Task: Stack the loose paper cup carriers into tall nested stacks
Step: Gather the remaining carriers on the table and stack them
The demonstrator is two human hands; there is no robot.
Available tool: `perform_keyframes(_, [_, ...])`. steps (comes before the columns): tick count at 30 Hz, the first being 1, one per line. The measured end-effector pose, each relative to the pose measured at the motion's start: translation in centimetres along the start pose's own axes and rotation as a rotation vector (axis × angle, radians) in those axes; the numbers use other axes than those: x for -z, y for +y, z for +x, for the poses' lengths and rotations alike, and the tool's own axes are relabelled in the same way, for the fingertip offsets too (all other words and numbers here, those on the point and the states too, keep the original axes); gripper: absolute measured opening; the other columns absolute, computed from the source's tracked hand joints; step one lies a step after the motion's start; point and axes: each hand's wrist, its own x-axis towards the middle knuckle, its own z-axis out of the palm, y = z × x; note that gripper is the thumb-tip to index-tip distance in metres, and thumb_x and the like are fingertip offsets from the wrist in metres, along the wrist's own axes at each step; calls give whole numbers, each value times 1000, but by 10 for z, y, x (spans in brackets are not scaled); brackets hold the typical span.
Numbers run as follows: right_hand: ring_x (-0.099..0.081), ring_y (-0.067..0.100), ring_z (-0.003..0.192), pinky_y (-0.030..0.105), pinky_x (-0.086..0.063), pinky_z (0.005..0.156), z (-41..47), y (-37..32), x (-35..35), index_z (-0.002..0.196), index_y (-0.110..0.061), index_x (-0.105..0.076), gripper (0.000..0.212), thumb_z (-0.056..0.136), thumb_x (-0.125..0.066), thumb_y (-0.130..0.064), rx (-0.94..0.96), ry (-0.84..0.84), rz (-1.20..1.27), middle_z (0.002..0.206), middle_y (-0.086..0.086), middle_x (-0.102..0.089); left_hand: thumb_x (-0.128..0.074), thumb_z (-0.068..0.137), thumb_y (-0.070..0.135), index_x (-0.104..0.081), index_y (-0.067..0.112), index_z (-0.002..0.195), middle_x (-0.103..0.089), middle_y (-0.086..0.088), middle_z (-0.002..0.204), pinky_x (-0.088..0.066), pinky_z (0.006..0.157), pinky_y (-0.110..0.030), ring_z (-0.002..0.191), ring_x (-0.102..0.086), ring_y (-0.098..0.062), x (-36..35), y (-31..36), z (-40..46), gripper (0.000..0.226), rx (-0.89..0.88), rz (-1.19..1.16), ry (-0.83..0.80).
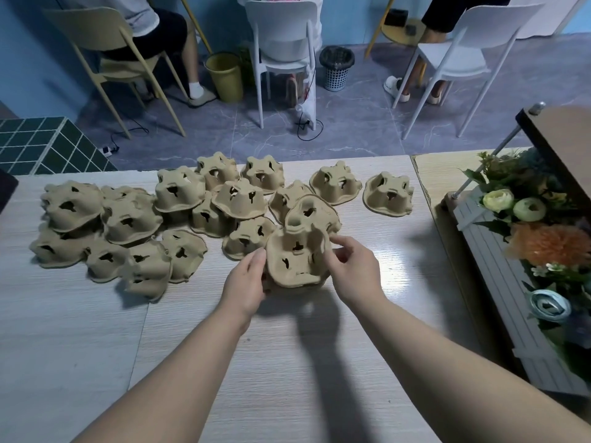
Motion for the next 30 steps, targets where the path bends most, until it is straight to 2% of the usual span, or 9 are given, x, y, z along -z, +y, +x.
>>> perform_keyframes(3, [-62,9,78,25,-43,73,0,1,2,112,-25,-65,26,89,-62,-36,17,-23,-88,91,-10,-68,-63,67,66,-59,36,128,-67,7,123,-53,94,-51,112,-63,-17,-1,4,-3,68,-17,-4,-22])
perform_keyframes(6, [-60,9,77,24,-42,74,4,8,5,111,-25,-65,26,86,-65,-31,26,-29,-167,102,-8,-67,-70,87,30,-52,31,138,-61,6,132,-55,91,-45,117,-60,-17,-3,5,-3,54,-25,4,-12])
perform_keyframes(8, [-59,12,85,25,-40,76,13,11,12,118,-22,-62,34,85,-65,-31,37,-5,-213,112,-5,-62,-69,90,21,-50,29,140,-59,5,133,-56,91,-45,117,-60,-18,-4,5,0,54,-23,0,-9])
perform_keyframes(10, [-57,17,102,28,-40,83,29,14,24,126,-19,-57,42,86,-64,-31,79,47,-278,122,0,-56,-69,89,20,-51,28,139,-59,5,132,-56,90,-45,116,-60,-18,-5,6,4,53,-19,7,-2])
perform_keyframes(12, [-48,25,120,33,-37,97,52,17,38,131,-16,-52,48,86,-63,-30,112,88,-351,132,6,-50,-69,89,16,-52,28,137,-58,5,131,-57,88,-44,117,-60,-19,-7,7,9,53,-14,-8,9])
perform_keyframes(16, [-35,31,129,38,-25,109,106,21,62,129,-15,-50,49,85,-59,-33,108,82,-520,141,10,-41,-67,90,11,-51,27,139,-53,4,126,-57,80,-36,119,-57,-19,-16,11,17,54,-4,-13,21])
perform_keyframes(23, [-5,33,144,47,-26,108,166,23,76,144,-24,-29,64,88,-56,-38,77,20,-701,159,2,-10,-66,89,14,-55,31,133,-62,-1,130,-58,86,-47,113,-63,-22,-19,9,27,48,39,-18,51])
perform_keyframes(27, [-2,34,145,50,-25,109,183,30,83,146,-25,-23,68,88,-54,-37,31,-20,-729,159,-4,-10,-65,91,13,-58,33,126,-67,-1,122,-59,82,-43,108,-66,-20,-21,6,29,41,36,-26,53])
perform_keyframes(30, [-14,34,141,48,-28,108,181,38,84,145,-23,-26,68,86,-57,-37,71,-48,-697,155,-2,-21,-63,92,9,-59,32,124,-69,-1,119,-58,75,-37,105,-67,-19,-21,5,29,40,51,-72,58])
